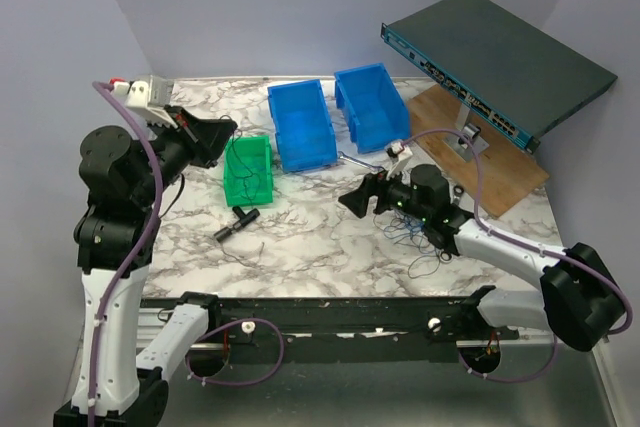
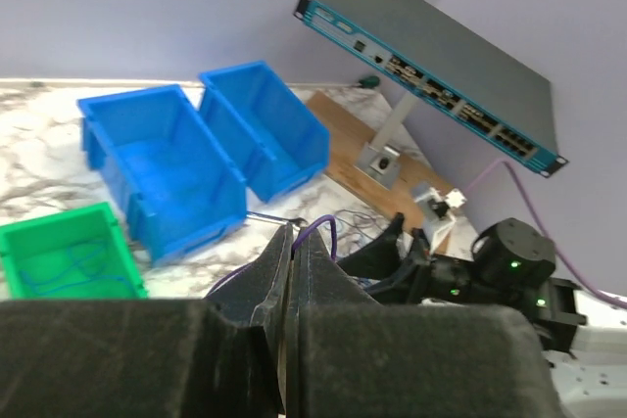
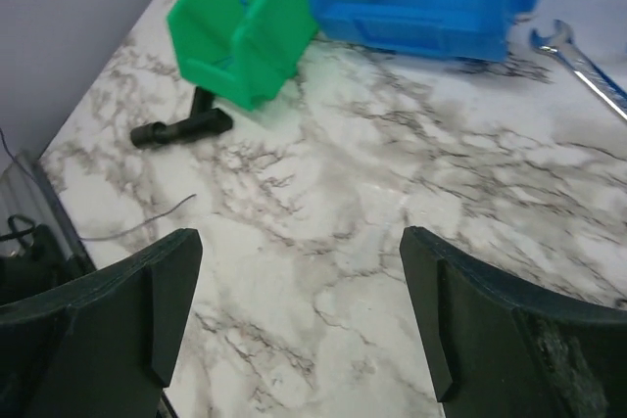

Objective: Untangle the cables
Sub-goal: Untie the cable, then place the cable in the bin.

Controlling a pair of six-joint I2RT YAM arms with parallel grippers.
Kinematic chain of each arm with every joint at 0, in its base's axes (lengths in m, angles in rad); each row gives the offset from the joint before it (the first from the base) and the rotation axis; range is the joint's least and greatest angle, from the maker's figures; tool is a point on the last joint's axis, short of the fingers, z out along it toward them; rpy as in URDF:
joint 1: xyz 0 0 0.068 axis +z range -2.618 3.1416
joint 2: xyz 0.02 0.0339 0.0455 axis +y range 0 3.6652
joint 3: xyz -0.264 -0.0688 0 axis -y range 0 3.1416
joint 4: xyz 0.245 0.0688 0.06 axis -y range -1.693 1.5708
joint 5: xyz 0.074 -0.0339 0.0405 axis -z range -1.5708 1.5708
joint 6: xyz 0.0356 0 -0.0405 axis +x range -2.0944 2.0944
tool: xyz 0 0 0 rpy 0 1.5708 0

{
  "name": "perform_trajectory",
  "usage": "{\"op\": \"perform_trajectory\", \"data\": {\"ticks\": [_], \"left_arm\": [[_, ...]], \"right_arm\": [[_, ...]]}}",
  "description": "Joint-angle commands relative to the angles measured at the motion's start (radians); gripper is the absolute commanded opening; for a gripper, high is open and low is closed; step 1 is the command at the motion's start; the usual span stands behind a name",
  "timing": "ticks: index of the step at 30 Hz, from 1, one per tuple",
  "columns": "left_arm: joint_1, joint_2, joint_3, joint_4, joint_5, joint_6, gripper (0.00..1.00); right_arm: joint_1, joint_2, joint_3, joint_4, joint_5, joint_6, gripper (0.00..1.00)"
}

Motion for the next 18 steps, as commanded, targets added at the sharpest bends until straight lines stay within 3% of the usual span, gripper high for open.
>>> {"op": "perform_trajectory", "data": {"ticks": [1,12,18], "left_arm": [[-0.025,0.069,0.034,0.080,0.138,-0.097,0.00],[-0.170,0.136,0.075,0.102,0.046,-0.124,0.00],[-0.216,0.166,0.109,0.100,0.035,-0.121,0.00]], "right_arm": [[0.047,0.053,0.079,0.114,-0.190,-0.058,0.90],[0.174,0.238,0.229,0.315,-0.311,-0.042,0.88],[0.208,0.326,0.282,0.328,-0.206,-0.051,0.82]]}}
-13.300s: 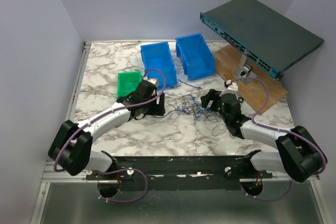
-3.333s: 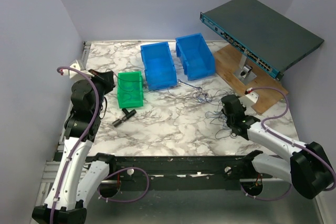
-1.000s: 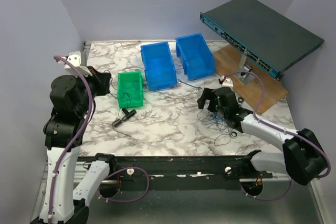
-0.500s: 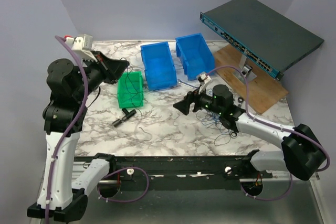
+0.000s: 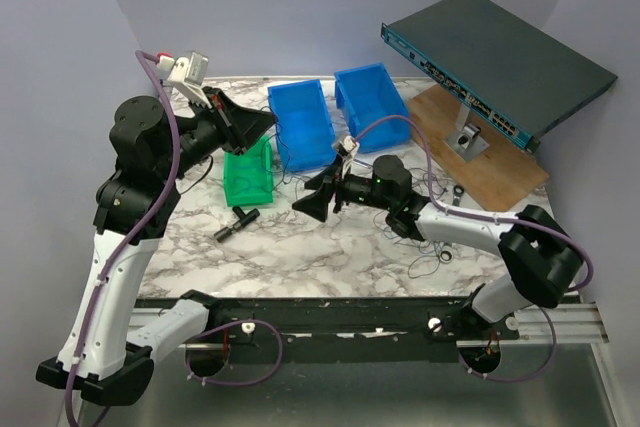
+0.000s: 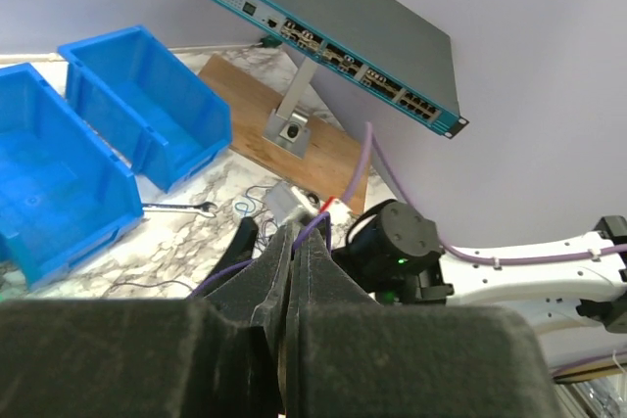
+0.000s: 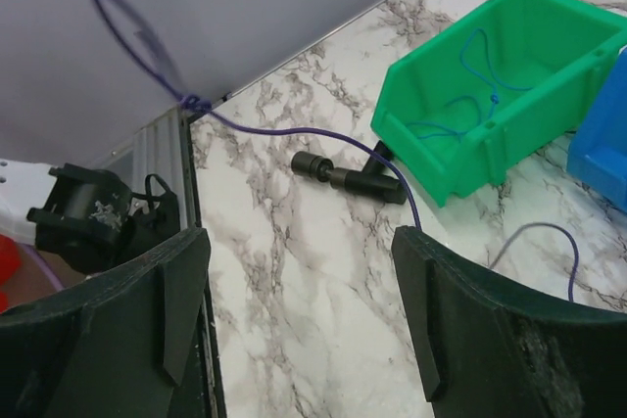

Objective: Untangle the cables
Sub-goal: Place the cable in the bin.

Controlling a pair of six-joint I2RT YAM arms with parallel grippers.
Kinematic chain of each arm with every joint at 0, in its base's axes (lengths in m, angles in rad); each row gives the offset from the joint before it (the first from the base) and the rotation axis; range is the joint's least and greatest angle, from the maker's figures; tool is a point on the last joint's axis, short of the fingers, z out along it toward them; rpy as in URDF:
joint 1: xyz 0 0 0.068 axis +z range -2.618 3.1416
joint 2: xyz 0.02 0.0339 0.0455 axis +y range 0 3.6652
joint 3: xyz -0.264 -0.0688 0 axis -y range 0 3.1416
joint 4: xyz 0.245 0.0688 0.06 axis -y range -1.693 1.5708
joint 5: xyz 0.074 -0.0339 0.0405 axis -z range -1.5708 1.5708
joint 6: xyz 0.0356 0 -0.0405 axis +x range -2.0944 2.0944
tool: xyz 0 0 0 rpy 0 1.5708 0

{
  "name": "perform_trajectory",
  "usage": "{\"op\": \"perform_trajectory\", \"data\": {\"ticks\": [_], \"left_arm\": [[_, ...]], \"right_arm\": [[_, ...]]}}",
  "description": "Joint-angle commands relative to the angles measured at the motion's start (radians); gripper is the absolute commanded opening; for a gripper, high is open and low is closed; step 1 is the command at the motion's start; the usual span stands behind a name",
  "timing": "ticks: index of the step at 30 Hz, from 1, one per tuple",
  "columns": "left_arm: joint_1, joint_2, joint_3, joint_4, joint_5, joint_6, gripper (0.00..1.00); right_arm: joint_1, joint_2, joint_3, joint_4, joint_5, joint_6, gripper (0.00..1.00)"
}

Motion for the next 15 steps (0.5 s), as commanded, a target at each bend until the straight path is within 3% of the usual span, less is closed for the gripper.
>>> {"op": "perform_trajectory", "data": {"ticks": [1,8,10,15], "left_arm": [[-0.026,0.017,0.043,0.026,-0.024,-0.013,0.00],[-0.037,0.011,0.041,0.042,-0.013,-0.040,0.00],[-0.039,0.012,0.043,0.045,-0.007,-0.045,0.00],[-0.040,0.014,0.045,0.044,-0.010,-0.043,0.00]], "right_arm": [[0.024,0.055,0.060,0.047,0.091,-0.007,0.82],[0.058,0.096,0.099,0.014,0.180,-0.057,0.87],[0.093,0.105,0.119,-0.032,0.269,-0.104,0.85],[0.153,0.120,0.156,-0.104,0.570,-0.161,0.68]]}}
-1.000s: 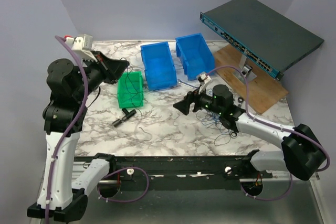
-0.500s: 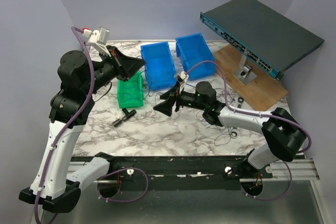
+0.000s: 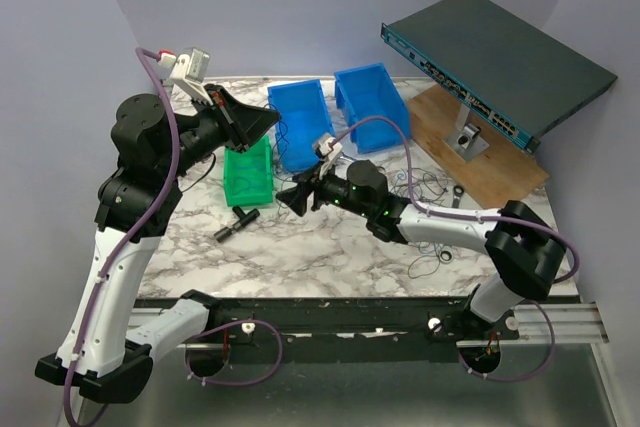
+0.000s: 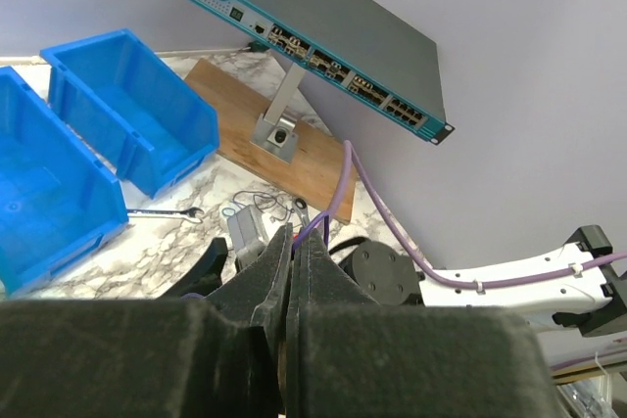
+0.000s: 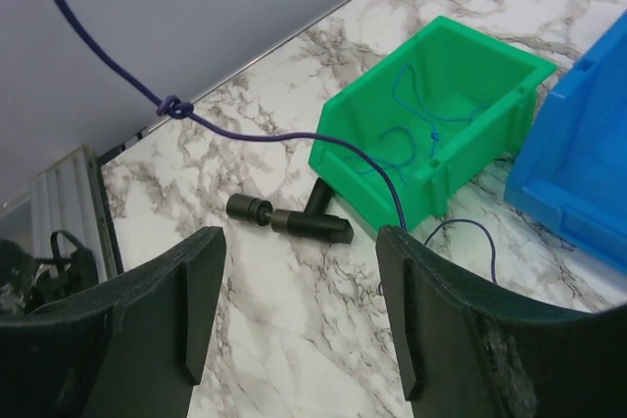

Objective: Untangle the cables
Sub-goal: Place the cable in the bin.

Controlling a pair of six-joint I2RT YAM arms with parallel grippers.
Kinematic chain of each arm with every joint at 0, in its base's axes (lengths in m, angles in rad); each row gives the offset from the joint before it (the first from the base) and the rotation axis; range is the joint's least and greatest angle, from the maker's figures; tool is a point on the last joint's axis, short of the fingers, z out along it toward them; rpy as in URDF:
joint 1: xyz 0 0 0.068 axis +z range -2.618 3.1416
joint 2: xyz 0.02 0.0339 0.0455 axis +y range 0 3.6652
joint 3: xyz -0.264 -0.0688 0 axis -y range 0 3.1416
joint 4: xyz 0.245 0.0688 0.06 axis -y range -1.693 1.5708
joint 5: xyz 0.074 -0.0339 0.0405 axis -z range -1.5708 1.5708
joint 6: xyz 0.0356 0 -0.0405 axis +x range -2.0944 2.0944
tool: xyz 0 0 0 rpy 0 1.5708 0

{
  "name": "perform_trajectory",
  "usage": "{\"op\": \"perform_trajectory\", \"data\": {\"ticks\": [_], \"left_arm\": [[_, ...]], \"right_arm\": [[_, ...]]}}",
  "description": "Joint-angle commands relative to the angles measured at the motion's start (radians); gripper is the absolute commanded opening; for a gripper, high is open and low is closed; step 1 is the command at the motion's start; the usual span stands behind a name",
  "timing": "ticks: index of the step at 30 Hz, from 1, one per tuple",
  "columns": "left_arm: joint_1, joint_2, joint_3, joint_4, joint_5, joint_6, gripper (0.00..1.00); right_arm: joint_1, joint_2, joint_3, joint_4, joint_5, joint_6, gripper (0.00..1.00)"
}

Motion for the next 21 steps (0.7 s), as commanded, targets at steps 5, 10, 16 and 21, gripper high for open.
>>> {"op": "perform_trajectory", "data": {"ticks": [5,10,16,21], "left_arm": [[-0.008,-0.011,0.036,0.007,-0.024,-0.001,0.00],[-0.008,-0.016,0.032,0.003,-0.042,0.005,0.00],[-0.008,-0.013,0.028,-0.015,-0.061,0.024,0.00],[-0.008,-0.016,-0.002,0.003,-0.056,0.022,0.00]], "right_arm": [[0.045,0.008,0.019,-0.065,0.424,-0.077,0.66],[0.045,0.010,0.022,-0.101,0.462,-0.079,0.65],[0.045,-0.089,-0.080,-0.078,0.236,-0.096,0.75],[0.045,-0.189,-0.151,-0.110,0.084,-0.082,0.77]]}}
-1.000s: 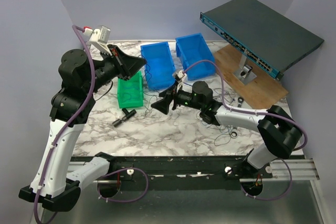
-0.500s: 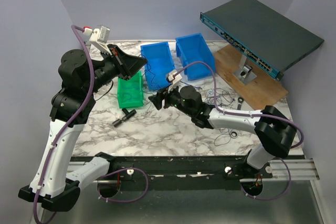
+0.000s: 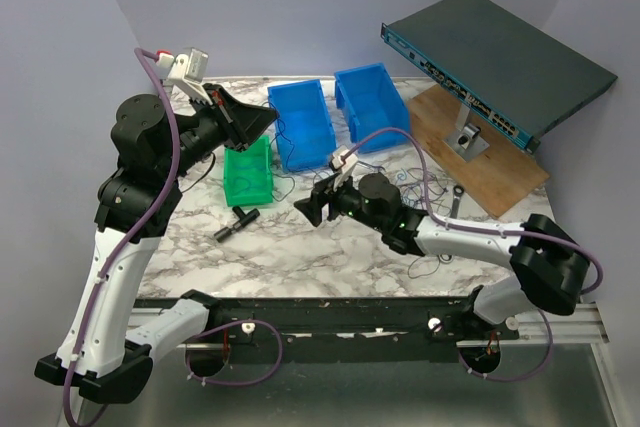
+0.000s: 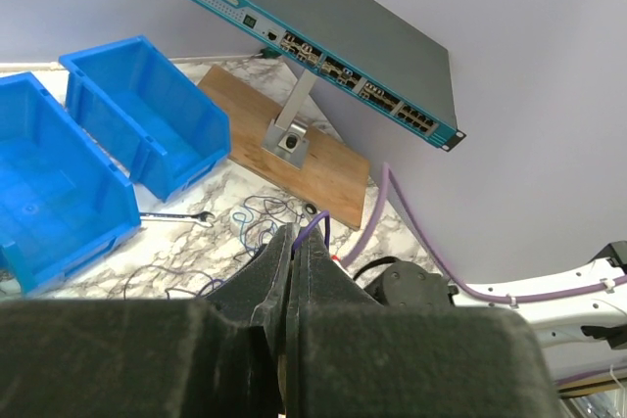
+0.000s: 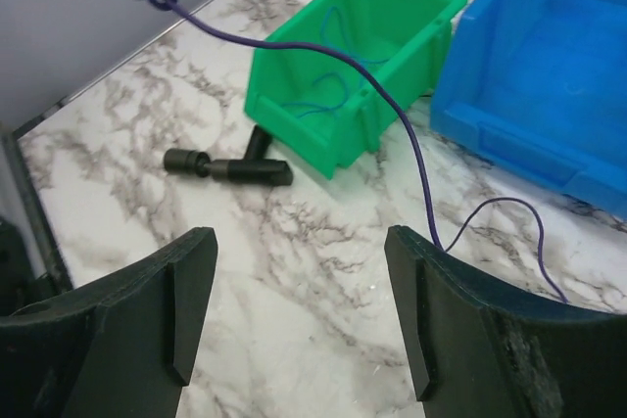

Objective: Untangle the cables
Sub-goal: Place the cable in the bin.

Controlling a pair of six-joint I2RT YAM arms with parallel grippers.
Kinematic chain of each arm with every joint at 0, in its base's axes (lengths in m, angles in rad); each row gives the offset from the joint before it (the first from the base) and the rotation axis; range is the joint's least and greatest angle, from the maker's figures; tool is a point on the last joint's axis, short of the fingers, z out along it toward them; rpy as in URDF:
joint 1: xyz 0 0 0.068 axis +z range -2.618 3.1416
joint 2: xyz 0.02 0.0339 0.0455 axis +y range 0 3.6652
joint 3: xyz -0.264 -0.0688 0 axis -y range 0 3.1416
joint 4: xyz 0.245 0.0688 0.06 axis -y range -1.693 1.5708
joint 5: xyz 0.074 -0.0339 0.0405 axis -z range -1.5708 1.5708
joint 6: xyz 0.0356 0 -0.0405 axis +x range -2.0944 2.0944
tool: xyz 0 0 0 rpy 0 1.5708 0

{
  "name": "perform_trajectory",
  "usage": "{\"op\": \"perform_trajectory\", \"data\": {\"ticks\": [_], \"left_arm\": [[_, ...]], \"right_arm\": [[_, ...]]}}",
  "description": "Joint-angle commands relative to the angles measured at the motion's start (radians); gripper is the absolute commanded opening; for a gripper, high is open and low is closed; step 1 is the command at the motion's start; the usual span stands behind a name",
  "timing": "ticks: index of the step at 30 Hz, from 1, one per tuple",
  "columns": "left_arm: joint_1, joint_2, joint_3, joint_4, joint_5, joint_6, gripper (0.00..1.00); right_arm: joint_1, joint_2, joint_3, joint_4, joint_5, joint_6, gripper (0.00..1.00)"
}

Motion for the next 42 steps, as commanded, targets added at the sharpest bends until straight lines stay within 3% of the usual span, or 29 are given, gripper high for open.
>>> {"op": "perform_trajectory", "data": {"ticks": [1,8,23,25,27,29,31,42], "left_arm": [[-0.003,-0.015,-0.007,0.006,-0.019,0.011,0.00],[-0.003,-0.011,-0.009,0.011,-0.014,0.009,0.00],[-0.003,-0.020,-0.006,0.007,-0.014,0.006,0.00],[-0.003,-0.021,-0.008,0.007,-0.019,0.004,0.00],[-0.003,-0.020,-0.007,0.007,-0.021,0.003,0.00],[-0.003,-0.018,-0.007,0.006,-0.026,0.005,0.00],[-0.003,-0.017,-0.013,0.001,-0.034,0.013,0.00],[-0.003,0.034,-0.135,0.051,-0.135,0.045,0.00]], "right_arm": [[0.002,-0.105,-0.058,-0.018,-0.167,-0.006,0.77],[0.002,-0.184,-0.065,-0.063,-0.220,-0.009,0.77],[0.002,-0.004,0.030,-0.003,-0.327,0.059,0.70],[0.002,0.016,0.030,0.019,-0.318,0.077,0.59],[0.002,0.039,0.039,0.020,-0.308,0.084,0.40],[0.002,0.054,0.046,0.013,-0.298,0.090,0.14],[0.002,0.048,0.040,0.006,-0.263,0.100,0.01],[-0.012,-0.089,-0.036,-0.056,0.145,0.091,0.01]]}}
